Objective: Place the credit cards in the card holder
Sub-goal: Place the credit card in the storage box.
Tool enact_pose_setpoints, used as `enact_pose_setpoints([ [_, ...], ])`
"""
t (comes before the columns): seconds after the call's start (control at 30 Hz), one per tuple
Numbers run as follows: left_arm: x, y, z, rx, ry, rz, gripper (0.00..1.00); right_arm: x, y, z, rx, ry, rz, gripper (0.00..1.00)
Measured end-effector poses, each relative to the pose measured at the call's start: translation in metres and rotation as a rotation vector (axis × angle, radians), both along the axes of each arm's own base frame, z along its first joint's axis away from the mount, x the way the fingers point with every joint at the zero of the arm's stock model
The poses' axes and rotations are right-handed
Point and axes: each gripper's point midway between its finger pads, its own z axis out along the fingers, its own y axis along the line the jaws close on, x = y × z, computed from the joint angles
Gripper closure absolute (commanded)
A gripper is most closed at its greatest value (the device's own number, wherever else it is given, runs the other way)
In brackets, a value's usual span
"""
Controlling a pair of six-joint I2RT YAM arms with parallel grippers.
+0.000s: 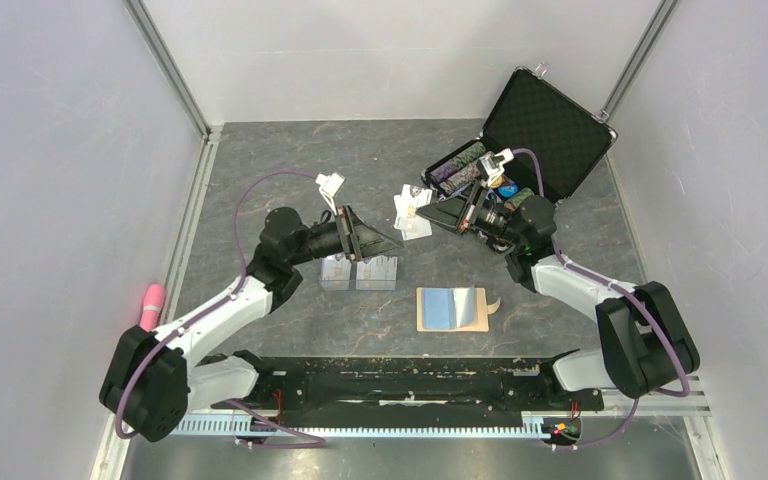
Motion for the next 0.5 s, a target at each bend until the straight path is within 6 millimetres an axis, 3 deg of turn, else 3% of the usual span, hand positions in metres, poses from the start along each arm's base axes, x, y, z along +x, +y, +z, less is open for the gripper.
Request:
enact_pose_setpoints([
  [0.5,0.014,-0.007,-0.019,0.004,0.028,0.023,0.59,-0.003,-0.001,-0.005,0.005,0.022,0.002,1.0],
])
